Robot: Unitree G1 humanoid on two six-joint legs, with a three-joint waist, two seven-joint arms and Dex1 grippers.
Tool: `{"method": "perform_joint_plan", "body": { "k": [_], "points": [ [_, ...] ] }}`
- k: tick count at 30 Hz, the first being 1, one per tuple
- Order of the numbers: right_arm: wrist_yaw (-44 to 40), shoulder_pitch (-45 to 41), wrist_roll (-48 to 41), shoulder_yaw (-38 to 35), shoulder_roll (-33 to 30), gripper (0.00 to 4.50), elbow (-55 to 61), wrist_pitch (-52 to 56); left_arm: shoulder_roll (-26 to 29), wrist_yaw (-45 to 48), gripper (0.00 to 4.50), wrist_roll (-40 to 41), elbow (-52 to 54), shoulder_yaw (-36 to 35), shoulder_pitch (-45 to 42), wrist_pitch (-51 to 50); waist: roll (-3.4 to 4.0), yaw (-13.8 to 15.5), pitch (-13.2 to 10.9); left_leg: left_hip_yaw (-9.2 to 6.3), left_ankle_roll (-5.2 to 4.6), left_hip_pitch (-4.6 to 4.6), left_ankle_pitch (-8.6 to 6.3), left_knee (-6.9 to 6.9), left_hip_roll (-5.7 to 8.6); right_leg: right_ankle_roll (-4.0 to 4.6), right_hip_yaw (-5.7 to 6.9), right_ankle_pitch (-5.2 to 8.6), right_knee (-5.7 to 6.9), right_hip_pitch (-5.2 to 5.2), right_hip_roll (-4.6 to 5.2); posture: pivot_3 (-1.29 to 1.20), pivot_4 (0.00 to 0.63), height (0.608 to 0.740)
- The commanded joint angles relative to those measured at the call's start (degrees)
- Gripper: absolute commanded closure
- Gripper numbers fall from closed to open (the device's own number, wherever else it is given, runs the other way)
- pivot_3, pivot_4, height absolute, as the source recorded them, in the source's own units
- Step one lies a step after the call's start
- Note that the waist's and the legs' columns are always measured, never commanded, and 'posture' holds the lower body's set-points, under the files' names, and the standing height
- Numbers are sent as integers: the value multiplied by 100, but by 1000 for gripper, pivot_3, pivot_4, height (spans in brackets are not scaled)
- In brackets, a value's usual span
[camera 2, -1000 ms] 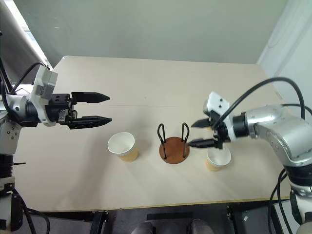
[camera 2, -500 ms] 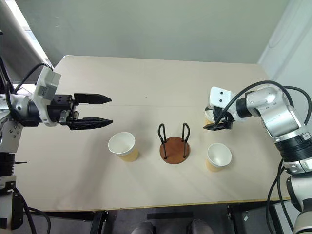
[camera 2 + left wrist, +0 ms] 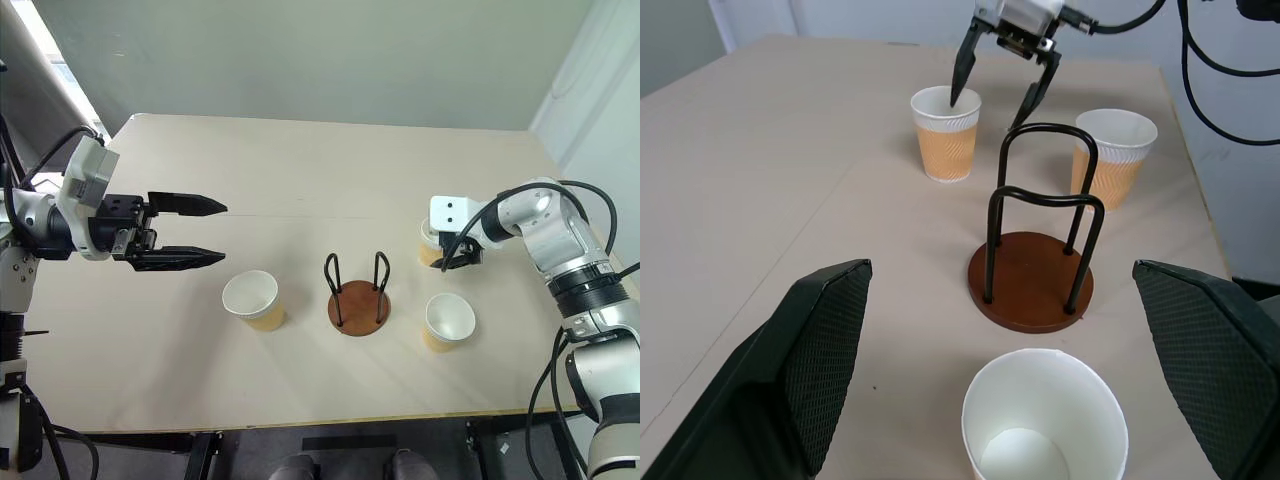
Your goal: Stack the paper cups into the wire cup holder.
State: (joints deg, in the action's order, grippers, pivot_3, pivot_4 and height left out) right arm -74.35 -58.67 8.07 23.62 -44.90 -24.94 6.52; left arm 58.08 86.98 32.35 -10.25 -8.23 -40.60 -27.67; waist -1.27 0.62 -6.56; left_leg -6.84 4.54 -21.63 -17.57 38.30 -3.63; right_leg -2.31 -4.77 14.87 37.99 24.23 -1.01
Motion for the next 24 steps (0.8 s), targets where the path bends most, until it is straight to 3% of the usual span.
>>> {"method": "perform_joint_plan", "body": {
  "k": [1, 3, 6, 14, 24],
  "points": [
    [11, -236, 270, 6, 9, 981, -280, -330, 90, -5, 0, 39, 167, -130, -101, 55, 0, 1, 0, 0, 0, 0, 0, 0, 0, 0, 0, 0, 0, 0, 0, 0, 150, 740],
    [69, -291, 400, 13, 81, 981, -487, -462, 82, -25, 0, 33, 169, -133, -105, 60, 0, 0, 0, 0, 0, 0, 0, 0, 0, 0, 0, 0, 0, 0, 0, 0, 150, 740],
    [134, -362, 565, -7, 183, 1546, -754, -625, 76, -62, 0, 30, 189, -140, -100, 56, 1, 1, 0, 0, 0, 0, 0, -1, -1, 0, 0, 0, 0, 0, 0, 0, 150, 740],
    [-130, -337, 503, -221, 245, 4354, -729, -505, 69, -99, 0, 14, 146, -154, -75, 146, 1, 3, -1, 3, 1, -1, 0, -2, -1, 0, 0, 0, -1, 0, 1, 0, 150, 740],
    [-897, -104, -494, -925, -191, 4474, 1138, 1361, 73, -95, 0, -33, -1, -119, -138, 203, 2, 9, -1, 7, 2, -4, 1, -3, 0, 0, 0, 0, -7, -1, 2, 0, 150, 740]
  ]
}}
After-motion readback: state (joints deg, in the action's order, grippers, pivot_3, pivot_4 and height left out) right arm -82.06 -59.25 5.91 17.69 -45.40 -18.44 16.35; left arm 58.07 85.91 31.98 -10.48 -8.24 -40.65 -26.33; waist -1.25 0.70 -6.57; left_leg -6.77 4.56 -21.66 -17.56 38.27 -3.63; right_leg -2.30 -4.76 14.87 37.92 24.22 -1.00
